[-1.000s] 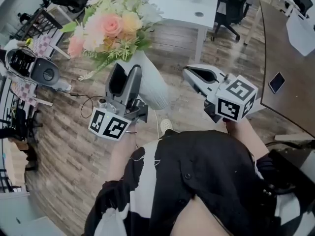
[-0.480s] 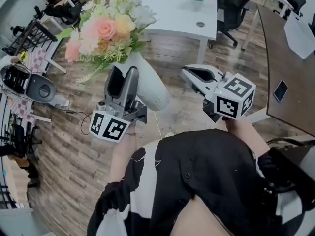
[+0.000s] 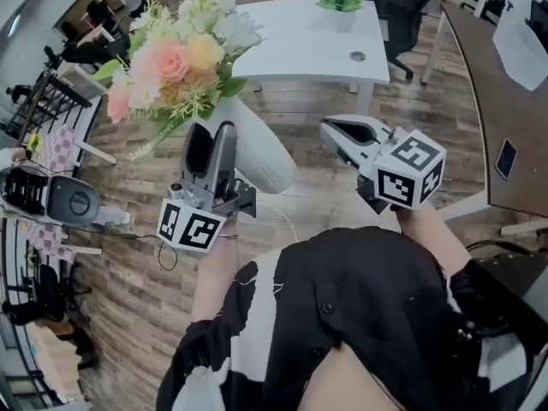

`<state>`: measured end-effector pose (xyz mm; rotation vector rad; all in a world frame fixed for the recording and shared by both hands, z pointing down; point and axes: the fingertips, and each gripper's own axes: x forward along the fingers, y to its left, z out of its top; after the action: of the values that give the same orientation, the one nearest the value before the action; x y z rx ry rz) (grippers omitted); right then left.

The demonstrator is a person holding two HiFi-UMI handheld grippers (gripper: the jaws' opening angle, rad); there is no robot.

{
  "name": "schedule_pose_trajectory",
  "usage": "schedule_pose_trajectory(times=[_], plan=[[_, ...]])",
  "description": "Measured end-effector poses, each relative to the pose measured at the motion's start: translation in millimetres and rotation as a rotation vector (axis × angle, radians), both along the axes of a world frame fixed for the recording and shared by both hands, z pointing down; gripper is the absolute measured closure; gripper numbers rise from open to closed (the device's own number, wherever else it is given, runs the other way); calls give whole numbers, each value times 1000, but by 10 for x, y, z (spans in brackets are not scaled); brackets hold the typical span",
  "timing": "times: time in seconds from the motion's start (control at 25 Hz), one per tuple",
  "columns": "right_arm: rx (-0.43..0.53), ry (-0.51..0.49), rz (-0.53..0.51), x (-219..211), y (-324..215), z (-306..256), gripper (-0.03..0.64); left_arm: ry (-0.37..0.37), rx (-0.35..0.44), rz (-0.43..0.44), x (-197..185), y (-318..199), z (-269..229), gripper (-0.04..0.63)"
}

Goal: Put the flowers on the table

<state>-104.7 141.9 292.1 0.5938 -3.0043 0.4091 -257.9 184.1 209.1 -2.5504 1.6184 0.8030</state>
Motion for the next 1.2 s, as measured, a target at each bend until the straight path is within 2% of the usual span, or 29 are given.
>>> schedule_pose_trajectory(times=[0.12,0.24,0.4,0.56,0.96,1.08,1.2], plan=[[-22,37,56,-18,-210,174,603,20,13,33,-180,-284,75,328],[-49,75,121,129,-375,306,603,35,12,77,-187,-522,136,328],[-76,92,173,193,-425,352,603,53,21,128,-157,-569,117,328],[-85,106,144,76,-362,350,603,57,22,156,-129,-556,106,328],[-89,77,99,-107,-564,420,603,46,56,156,-139,-610,87,328],[-103,72,85,-103,-815,477,603,56,69,153,-94,-817,66,328],[-116,74,45,-88,-1251,536,603,80,69,138,-39,-1239,99,328]])
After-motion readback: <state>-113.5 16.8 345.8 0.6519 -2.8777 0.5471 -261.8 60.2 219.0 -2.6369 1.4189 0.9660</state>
